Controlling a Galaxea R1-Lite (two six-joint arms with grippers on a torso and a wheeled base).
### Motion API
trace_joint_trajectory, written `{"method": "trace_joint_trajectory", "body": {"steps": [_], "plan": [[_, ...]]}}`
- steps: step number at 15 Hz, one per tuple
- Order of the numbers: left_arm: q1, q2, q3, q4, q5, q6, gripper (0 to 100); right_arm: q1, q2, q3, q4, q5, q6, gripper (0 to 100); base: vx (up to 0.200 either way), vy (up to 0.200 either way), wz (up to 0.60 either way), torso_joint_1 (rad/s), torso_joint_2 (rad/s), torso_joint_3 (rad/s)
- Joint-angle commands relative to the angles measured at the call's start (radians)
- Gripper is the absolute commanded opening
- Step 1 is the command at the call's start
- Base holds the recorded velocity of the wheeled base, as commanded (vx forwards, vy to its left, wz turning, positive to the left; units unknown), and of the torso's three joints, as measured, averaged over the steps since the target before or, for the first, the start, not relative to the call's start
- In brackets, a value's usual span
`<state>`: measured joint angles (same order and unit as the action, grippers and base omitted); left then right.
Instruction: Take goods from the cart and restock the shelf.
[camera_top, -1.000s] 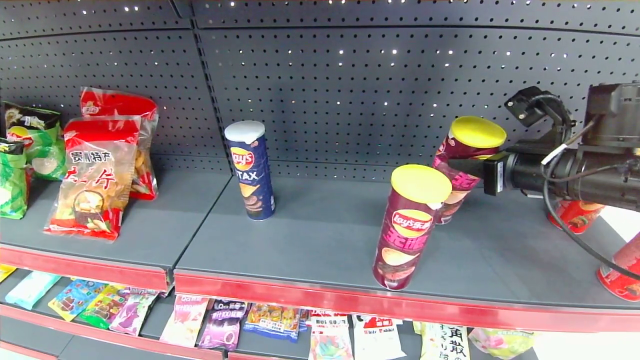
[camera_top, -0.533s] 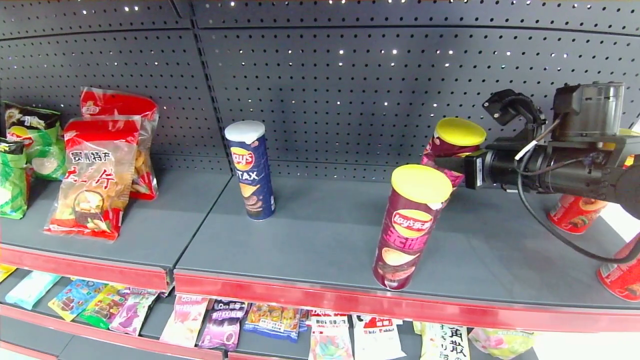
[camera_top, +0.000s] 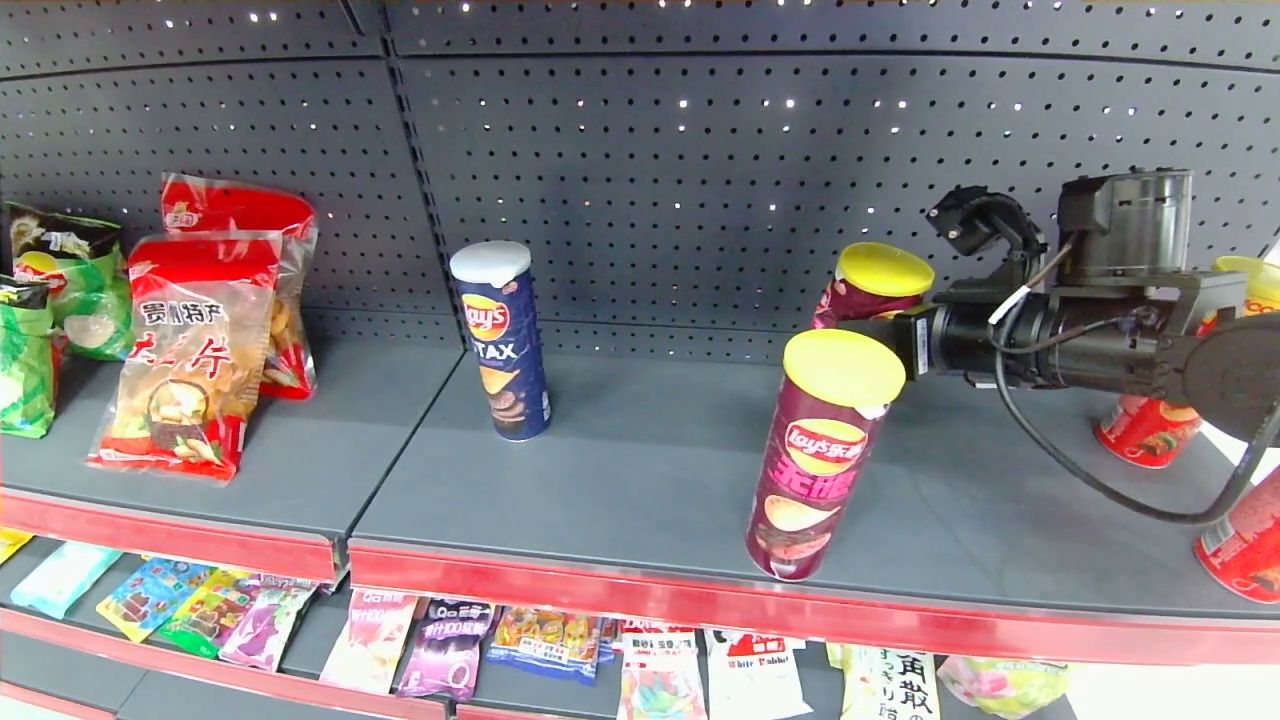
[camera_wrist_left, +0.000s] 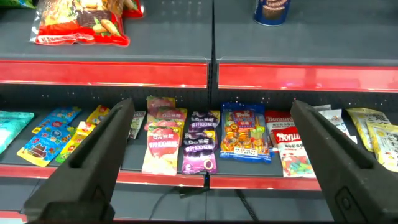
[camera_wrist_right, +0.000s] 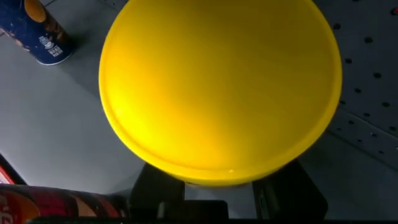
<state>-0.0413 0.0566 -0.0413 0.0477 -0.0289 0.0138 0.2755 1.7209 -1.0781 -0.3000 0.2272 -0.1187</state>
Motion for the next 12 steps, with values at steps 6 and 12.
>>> {"method": "trace_joint_trajectory", "body": {"steps": [6, 12], "plan": [[0.0, 0.003, 0.0, 0.001, -0.002, 0.0, 100, 0.011, 0.026, 0.0, -0.001, 0.0, -0.004, 0, 0.0, 0.0, 0.0, 0.0, 0.0, 0.0], [0.0, 0.005, 0.0, 0.001, -0.005, -0.002, 100, 0.014, 0.026, 0.001, -0.004, -0.006, -0.004, 100, 0.0, 0.0, 0.0, 0.0, 0.0, 0.0]]}}
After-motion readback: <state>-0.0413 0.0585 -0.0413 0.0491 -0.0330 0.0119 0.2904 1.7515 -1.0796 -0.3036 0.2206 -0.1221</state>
